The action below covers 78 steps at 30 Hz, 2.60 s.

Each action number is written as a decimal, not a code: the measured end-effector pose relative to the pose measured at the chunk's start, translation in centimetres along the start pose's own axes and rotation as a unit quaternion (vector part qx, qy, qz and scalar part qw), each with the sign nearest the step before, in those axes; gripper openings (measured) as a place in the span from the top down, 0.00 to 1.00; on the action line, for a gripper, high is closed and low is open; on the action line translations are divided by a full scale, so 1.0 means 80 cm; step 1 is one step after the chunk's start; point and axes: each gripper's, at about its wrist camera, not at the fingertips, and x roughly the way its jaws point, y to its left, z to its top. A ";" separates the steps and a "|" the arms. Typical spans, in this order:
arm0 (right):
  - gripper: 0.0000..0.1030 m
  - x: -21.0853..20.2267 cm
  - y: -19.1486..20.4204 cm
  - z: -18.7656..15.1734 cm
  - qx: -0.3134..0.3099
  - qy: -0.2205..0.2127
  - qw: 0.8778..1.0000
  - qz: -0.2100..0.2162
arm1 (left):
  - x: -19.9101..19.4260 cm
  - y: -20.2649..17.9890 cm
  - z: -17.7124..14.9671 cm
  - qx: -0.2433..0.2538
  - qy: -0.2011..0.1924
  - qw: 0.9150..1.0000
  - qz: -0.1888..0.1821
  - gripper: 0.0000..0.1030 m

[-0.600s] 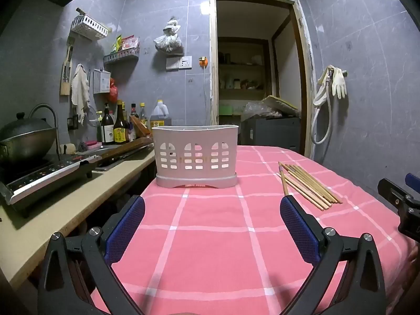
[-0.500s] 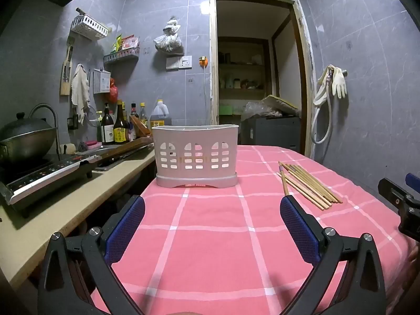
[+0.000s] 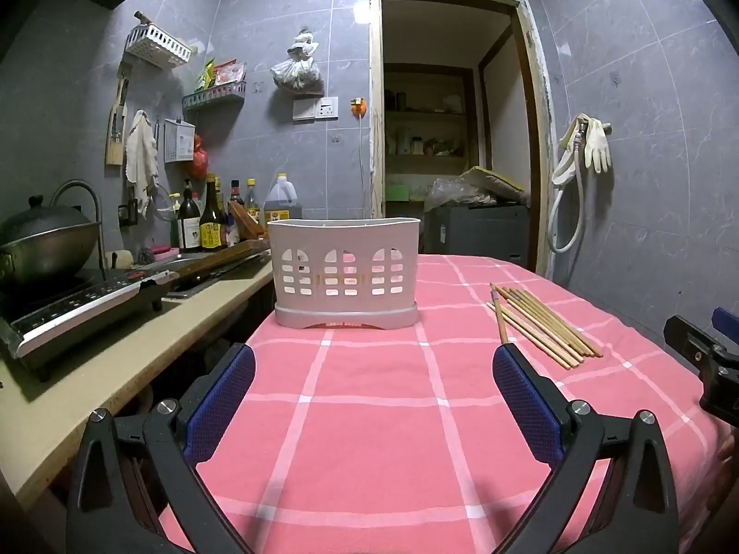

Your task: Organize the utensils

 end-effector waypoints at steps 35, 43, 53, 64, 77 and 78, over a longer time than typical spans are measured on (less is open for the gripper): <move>0.00 0.003 0.001 -0.003 0.004 0.006 1.000 0.001 | 0.004 0.001 0.000 -0.001 0.005 1.000 0.000 0.02; 0.00 0.004 0.001 -0.003 0.004 0.007 1.000 0.001 | 0.004 0.001 0.001 -0.001 0.005 1.000 0.000 0.02; 0.00 0.004 0.001 -0.004 0.005 0.008 1.000 0.001 | 0.004 0.001 0.001 -0.001 0.006 1.000 0.000 0.02; 0.00 0.005 0.001 -0.005 0.005 0.009 1.000 0.002 | 0.004 0.001 0.001 -0.001 0.006 1.000 0.000 0.02; 0.00 0.005 0.001 -0.004 0.006 0.010 1.000 0.002 | 0.004 0.001 0.001 -0.002 0.007 1.000 0.000 0.02; 0.00 0.006 0.001 -0.004 0.006 0.010 1.000 0.002 | 0.004 0.001 0.001 -0.002 0.007 1.000 0.000 0.02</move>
